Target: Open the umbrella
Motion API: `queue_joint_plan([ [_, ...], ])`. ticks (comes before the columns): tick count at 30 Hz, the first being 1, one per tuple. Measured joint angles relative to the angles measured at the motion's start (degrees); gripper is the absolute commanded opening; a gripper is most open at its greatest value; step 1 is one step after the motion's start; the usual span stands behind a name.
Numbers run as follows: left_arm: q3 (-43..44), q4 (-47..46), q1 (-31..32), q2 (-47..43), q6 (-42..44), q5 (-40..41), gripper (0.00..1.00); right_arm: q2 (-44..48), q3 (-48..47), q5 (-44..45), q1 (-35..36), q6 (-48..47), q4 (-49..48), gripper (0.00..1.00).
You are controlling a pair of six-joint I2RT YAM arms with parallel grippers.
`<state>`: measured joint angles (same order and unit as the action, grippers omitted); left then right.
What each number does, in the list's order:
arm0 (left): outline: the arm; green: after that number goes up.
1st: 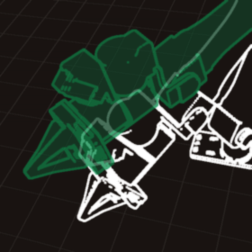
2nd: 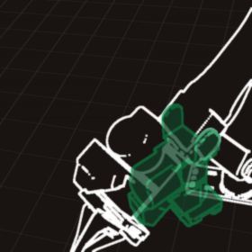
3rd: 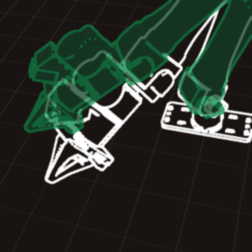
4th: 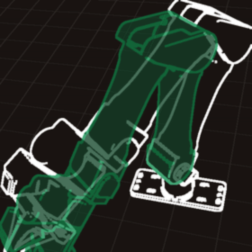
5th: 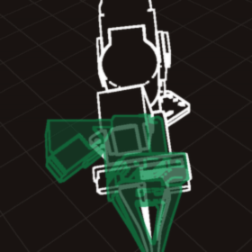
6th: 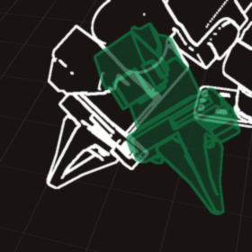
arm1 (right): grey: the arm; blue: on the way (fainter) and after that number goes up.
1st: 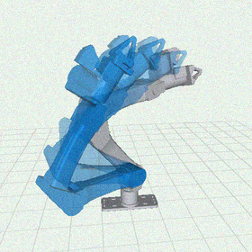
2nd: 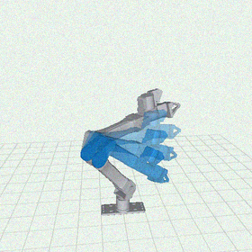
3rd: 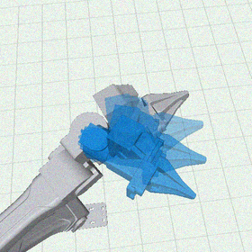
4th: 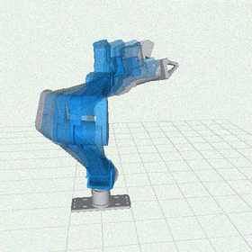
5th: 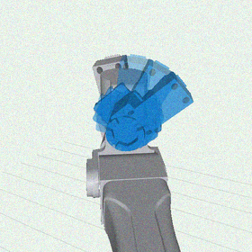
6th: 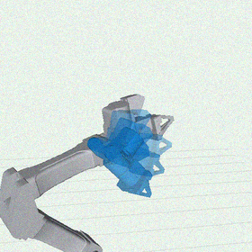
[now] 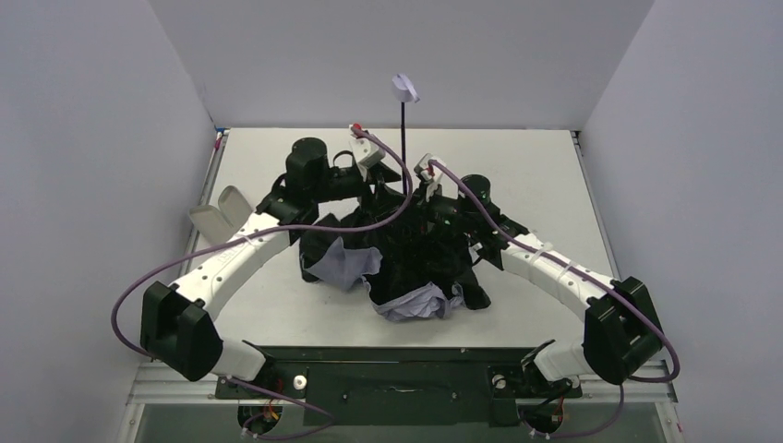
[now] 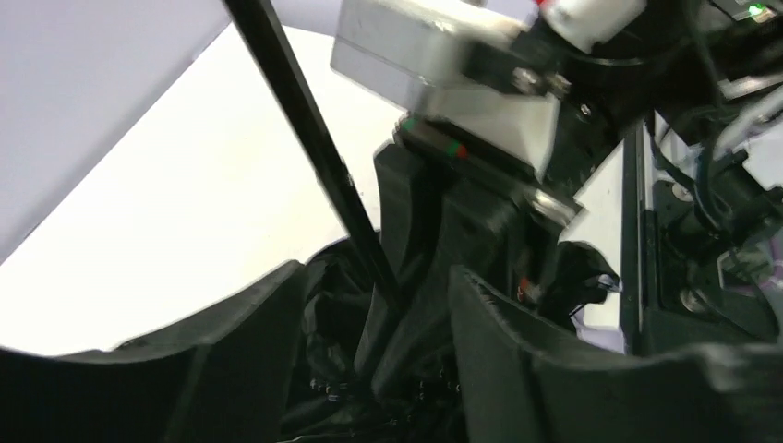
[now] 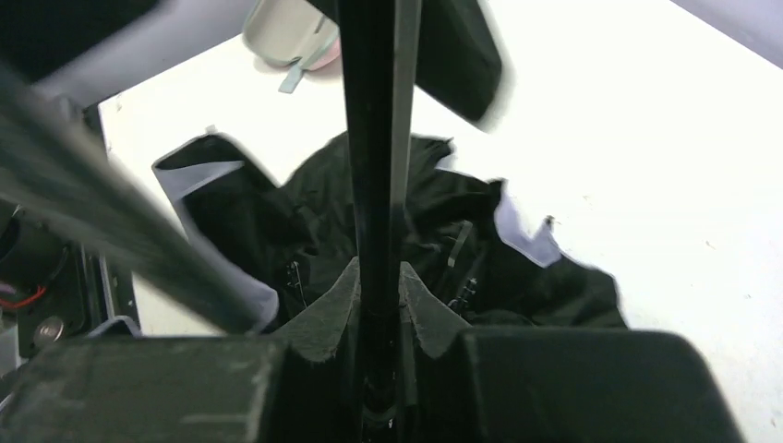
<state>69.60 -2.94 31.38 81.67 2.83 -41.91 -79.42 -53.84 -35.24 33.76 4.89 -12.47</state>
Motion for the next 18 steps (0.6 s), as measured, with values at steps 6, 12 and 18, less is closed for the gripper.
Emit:
queue_joint_plan([
  [6, -4.15, 1.88, -5.64, -7.76, -0.2, -1.75, 0.81, -0.04, 1.38, 2.01, -2.32, 2.05, -2.21, 0.0],
  [12, -12.41, 7.1, -9.68, -17.53, 3.8, -1.81, 0.61, -0.04, 1.38, 3.78, -2.58, 1.62, -4.83, 0.0],
  [18, -13.7, 5.75, -7.02, -9.7, 3.61, -1.05, 0.43, -0.13, 1.38, 6.38, -1.57, -1.22, -7.63, 0.0],
])
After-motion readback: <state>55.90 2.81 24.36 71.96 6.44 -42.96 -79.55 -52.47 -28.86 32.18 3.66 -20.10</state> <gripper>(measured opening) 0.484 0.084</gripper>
